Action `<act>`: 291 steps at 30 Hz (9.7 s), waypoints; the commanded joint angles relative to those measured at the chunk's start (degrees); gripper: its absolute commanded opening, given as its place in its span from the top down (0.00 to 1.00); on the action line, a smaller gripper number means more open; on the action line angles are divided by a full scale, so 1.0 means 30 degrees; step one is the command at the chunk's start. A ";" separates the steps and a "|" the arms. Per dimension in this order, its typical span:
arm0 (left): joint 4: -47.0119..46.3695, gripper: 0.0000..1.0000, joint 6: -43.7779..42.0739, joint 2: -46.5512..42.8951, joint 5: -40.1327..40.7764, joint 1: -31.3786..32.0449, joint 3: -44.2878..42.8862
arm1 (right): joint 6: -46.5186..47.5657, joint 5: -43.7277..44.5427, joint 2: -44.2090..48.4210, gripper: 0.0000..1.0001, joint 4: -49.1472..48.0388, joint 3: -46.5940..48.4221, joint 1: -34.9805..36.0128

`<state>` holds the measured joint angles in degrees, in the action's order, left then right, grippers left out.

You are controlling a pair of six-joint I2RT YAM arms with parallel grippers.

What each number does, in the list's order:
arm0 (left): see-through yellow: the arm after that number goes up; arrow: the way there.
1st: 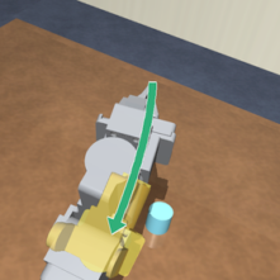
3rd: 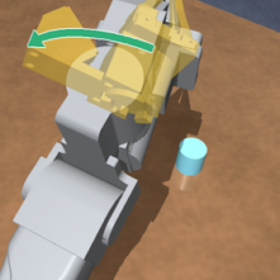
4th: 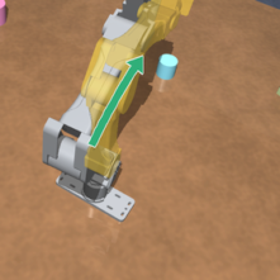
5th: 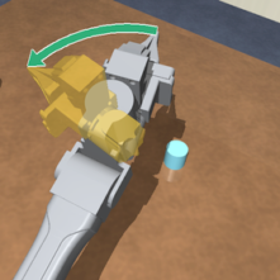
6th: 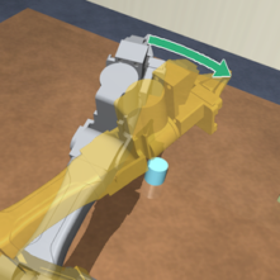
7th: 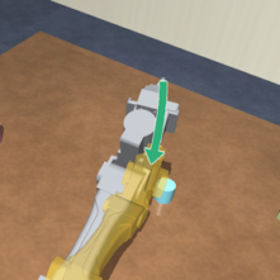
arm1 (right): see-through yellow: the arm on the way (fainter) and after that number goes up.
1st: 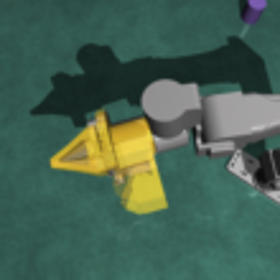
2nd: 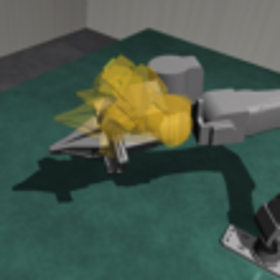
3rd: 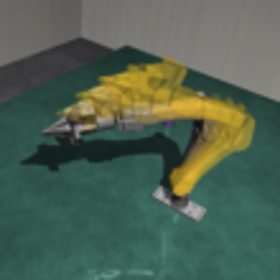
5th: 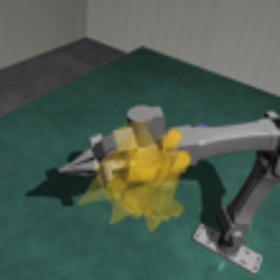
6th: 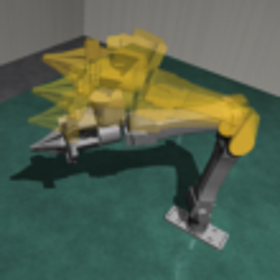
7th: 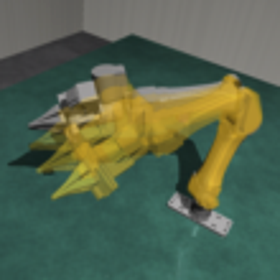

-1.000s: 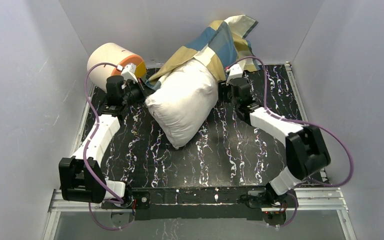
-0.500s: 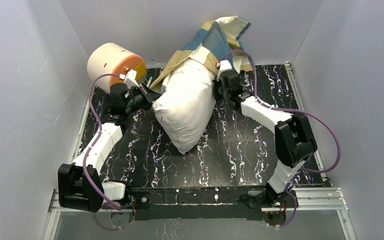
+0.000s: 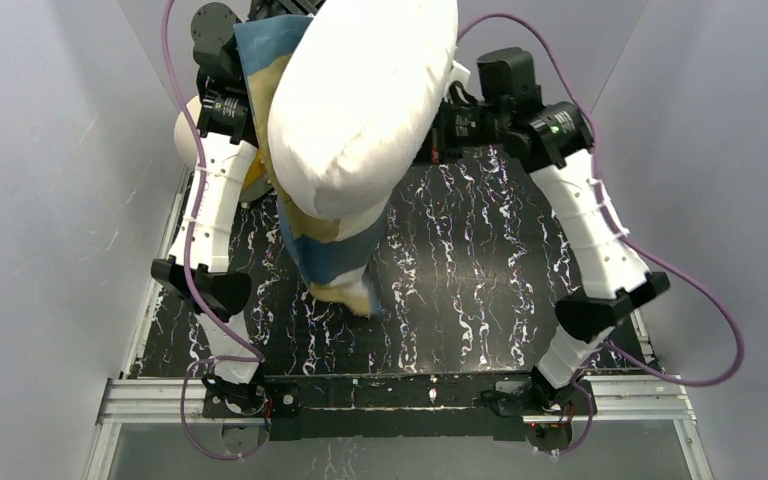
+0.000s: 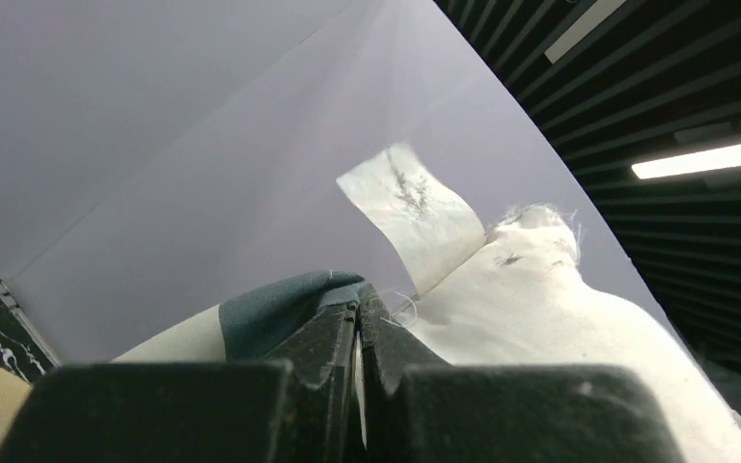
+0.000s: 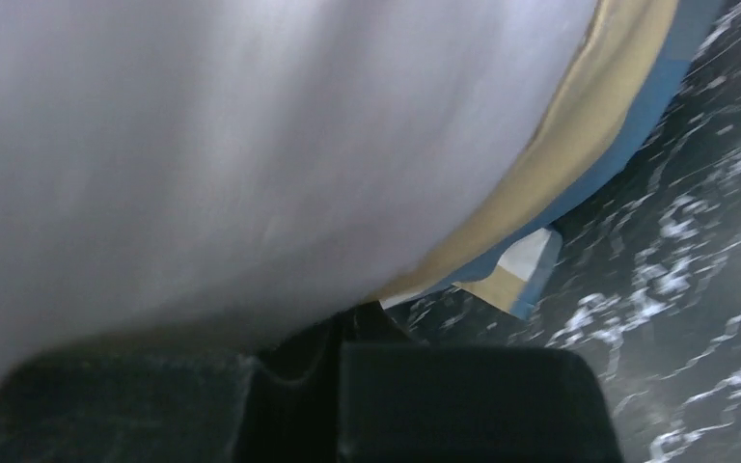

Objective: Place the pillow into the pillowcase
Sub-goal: Stuff the pillow into the pillowcase.

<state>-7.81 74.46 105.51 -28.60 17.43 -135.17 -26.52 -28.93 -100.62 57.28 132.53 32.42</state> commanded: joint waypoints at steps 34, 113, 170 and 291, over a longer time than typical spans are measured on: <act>0.9838 1.00 -0.3929 0.0695 0.4442 0.1823 -0.2290 | -0.6126 0.2670 0.6441 0.99 -0.8277 -0.6476 -0.2037; 0.9387 1.00 -0.5959 -0.6772 0.4648 0.3928 0.6490 | -1.2609 -0.1339 0.2148 0.99 -1.0653 -0.1982 -0.6987; 0.5136 1.00 -0.9846 -0.7515 0.0494 0.0085 2.3722 | 0.7982 1.8400 0.2619 0.01 -0.8764 -1.4657 0.8674; 0.9236 1.00 -1.3291 -0.3967 1.3518 0.9206 1.7057 | 1.4074 1.5736 0.7891 0.67 -3.0065 -2.9893 0.0655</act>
<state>22.26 32.75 95.39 12.64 45.54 -82.98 9.56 10.50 -76.14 -25.28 38.96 33.04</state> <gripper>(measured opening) 0.051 0.376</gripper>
